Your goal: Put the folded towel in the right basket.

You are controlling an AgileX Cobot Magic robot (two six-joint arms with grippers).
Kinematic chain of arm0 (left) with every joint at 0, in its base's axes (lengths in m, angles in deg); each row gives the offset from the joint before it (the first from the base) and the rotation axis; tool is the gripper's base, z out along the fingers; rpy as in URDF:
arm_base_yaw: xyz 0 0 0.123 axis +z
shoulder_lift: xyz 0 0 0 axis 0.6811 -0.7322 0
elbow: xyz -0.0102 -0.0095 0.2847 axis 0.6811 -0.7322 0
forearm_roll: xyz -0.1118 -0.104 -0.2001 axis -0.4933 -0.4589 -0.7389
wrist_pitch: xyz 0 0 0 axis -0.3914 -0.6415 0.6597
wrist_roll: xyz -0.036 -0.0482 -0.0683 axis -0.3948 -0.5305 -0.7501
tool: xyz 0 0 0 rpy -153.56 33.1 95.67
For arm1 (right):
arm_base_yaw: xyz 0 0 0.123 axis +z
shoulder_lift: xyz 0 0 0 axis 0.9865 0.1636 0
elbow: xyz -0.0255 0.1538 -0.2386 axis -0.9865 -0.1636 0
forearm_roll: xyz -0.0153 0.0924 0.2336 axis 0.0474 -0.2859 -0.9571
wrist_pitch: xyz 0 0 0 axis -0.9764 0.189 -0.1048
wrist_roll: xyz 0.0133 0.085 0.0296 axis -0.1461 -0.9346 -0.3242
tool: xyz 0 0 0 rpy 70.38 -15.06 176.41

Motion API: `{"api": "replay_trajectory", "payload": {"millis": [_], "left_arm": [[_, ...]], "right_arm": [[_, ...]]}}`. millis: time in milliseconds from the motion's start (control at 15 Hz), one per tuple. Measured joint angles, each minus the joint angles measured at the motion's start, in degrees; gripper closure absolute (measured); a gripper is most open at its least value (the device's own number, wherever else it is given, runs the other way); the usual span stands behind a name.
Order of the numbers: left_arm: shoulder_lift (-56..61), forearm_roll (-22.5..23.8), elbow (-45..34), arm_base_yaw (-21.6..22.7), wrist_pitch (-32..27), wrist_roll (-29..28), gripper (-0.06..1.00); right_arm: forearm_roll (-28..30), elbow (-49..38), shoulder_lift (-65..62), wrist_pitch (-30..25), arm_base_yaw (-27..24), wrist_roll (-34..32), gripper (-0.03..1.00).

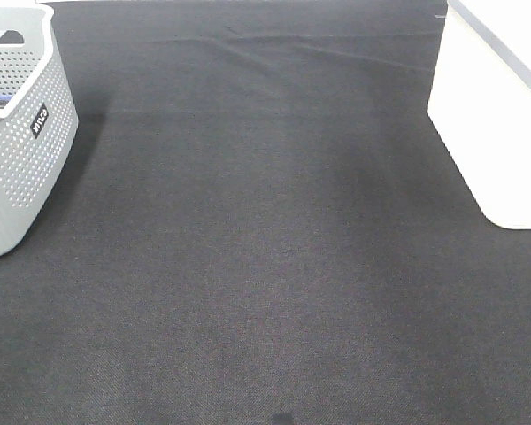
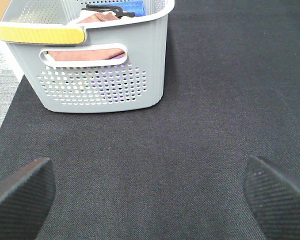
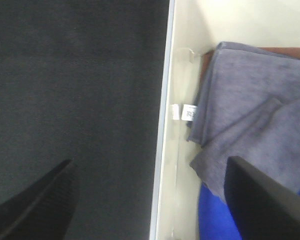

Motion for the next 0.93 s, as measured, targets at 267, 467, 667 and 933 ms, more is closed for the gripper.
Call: {"api": "replay_trajectory", "payload": {"millis": [267,467,667,933], "left_arm": [[0.0,0.0,0.0,0.0,0.0,0.0,-0.03],[0.0,0.0,0.0,0.0,0.0,0.0,-0.03],[0.0,0.0,0.0,0.0,0.0,0.0,-0.03],[0.0,0.0,0.0,0.0,0.0,0.0,-0.03]], "right_arm": [[4.2,-9.2,-8.8,0.0,0.9,-3.4,0.21],[4.5,-23.2,-20.1,0.1,0.9,-4.4,0.21],[5.2,-39.9,-33.0,-0.1,0.9,-4.6,0.21],[5.4,-61.8,-50.6,0.6,0.9,-6.0,0.21]]}}
